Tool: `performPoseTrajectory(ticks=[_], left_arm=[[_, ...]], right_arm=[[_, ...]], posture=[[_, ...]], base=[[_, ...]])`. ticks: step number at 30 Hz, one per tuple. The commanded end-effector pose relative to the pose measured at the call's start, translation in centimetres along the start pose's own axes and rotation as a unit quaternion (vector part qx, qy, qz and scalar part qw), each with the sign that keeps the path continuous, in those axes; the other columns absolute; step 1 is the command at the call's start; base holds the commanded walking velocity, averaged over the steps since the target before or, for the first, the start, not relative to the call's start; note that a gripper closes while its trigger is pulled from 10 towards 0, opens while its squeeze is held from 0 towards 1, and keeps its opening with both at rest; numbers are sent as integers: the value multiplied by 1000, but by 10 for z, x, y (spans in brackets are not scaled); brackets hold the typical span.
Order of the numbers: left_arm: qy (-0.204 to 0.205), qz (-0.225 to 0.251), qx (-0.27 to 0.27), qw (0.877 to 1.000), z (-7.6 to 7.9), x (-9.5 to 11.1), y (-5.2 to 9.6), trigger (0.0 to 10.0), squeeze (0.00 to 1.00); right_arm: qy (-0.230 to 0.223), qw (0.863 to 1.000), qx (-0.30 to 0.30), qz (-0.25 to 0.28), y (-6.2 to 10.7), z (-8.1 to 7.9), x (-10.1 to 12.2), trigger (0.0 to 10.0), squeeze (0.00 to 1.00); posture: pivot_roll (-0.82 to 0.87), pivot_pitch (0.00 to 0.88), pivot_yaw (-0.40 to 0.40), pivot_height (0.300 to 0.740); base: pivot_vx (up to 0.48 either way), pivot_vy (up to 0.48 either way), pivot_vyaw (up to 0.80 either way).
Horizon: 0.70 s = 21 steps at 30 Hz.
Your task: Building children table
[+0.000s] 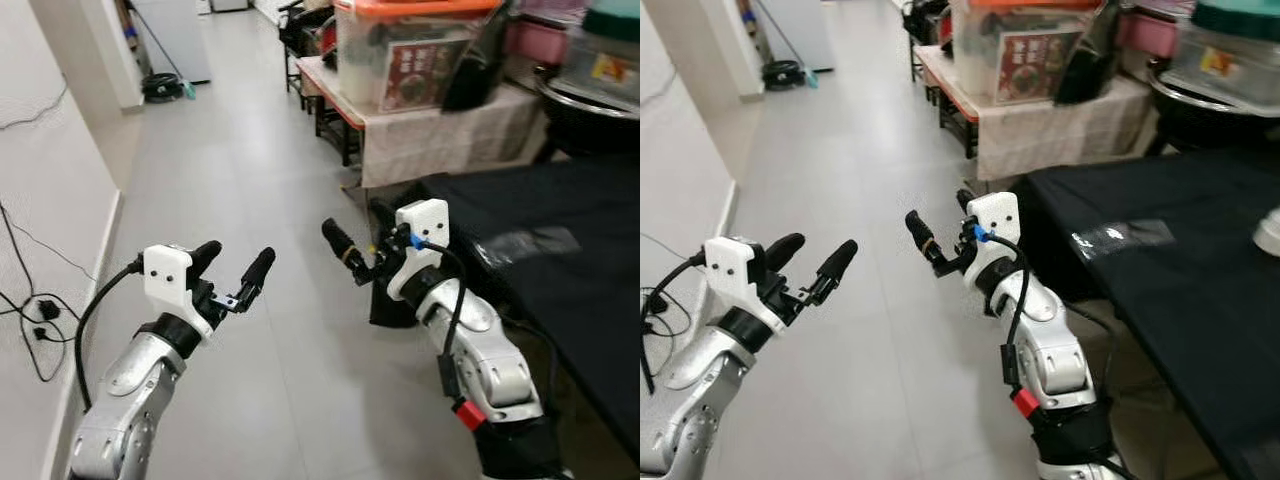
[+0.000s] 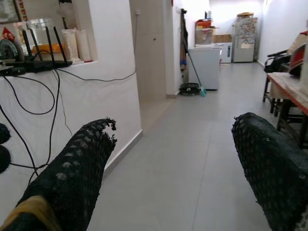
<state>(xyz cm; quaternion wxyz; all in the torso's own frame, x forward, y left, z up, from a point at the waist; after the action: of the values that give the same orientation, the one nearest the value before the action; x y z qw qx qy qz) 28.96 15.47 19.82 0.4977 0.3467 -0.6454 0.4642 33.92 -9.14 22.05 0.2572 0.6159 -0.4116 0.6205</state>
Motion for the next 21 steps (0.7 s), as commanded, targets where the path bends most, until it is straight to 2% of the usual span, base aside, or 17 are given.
performPoseTrajectory(ticks=[1, 8, 11, 18, 21], left_arm=[[6, -14, -5, 1000, 1, -5, 1, 10000, 0], [18, -16, -32, 999, 9, -5, 0, 10000, 0], [24, -15, -44, 999, 13, -4, 0, 10000, 0], [31, -16, -61, 998, 18, -4, 0, 10000, 0], [48, -13, -75, 996, 24, -2, 0, 10000, 0]], right_arm=[[-14, 1000, -2, -11, 0, 0, -6, 10000, 0], [4, 999, -34, -18, 1, 18, -3, 10000, 0], [16, 998, -57, -24, 3, 30, -2, 10000, 0], [19, 997, -63, -27, 5, 33, -2, 10000, 0], [14, 998, -50, -27, 5, 31, -1, 10000, 0]], posture=[[30, 45, 12, 740], [29, 46, 12, 740], [27, 47, 14, 740], [26, 48, 14, 740], [29, 48, 13, 740]], base=[[458, 0, -800], [458, 0, -800], [458, 0, -800], [454, 0, -800], [0, 0, -800]])
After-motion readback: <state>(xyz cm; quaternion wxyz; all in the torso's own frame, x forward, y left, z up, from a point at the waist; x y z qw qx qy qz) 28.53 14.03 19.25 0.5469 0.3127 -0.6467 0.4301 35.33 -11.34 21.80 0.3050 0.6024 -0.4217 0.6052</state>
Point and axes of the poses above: a point about 5 cm out from each wrist's last joint towards the gripper, its own y axis pointing back from the gripper into the wrist, its own x axis along the axis of the wrist's last joint, z = x × y, the point moved 3 cm from there along -y, pointing out of the wrist towards the gripper, and after that the axes turned 8 degrees about -y, right-handed, at the moved point
